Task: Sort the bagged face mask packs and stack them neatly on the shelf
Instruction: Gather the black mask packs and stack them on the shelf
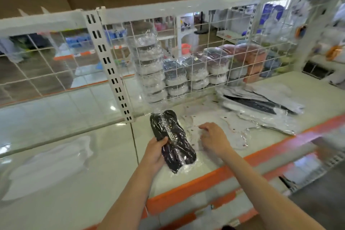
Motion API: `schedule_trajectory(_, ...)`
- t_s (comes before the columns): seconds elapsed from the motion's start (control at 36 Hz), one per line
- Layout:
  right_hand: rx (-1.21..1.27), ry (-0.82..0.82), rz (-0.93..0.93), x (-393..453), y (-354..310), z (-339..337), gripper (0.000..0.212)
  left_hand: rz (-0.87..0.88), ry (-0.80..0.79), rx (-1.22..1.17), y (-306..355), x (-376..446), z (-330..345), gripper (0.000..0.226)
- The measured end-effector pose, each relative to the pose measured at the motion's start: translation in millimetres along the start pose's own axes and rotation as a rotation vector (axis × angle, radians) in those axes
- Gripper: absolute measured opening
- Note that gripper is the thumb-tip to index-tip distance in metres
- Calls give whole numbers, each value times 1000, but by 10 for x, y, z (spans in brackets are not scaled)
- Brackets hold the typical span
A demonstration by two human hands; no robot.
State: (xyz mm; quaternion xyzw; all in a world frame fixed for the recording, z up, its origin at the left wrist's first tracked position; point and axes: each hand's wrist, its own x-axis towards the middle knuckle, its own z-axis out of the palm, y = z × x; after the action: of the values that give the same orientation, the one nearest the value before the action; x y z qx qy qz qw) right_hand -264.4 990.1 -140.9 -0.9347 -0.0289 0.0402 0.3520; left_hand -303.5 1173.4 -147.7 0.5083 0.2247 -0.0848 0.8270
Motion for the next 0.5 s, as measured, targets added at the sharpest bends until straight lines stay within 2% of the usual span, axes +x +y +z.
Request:
schedule_trajectory(0.11,-341,-154,-23,-39,313,-167,71,10,-10,45,-77,61,-22,19)
schedule_trajectory(0.17,-399,-205,-14,-60,397,-186,78,32,-26,69,-95,91,-25,21)
schedule_trajectory(0.22,-420,-183,-24,-72,411,-203,74,37,-28,41,-94,86,-31,20)
schedule_trajectory(0.31,-496,-160,-58,-83,338,-189,56,20,-28,-88,-91,35,-86,20)
schedule_trajectory(0.39,-587,-67,-118,-78,272,-82,39,11,-31,-129,-83,9,-145,21)
schedule_trajectory(0.5,-649,24,-167,-58,239,40,32,18,-31,-137,-44,-30,-151,27)
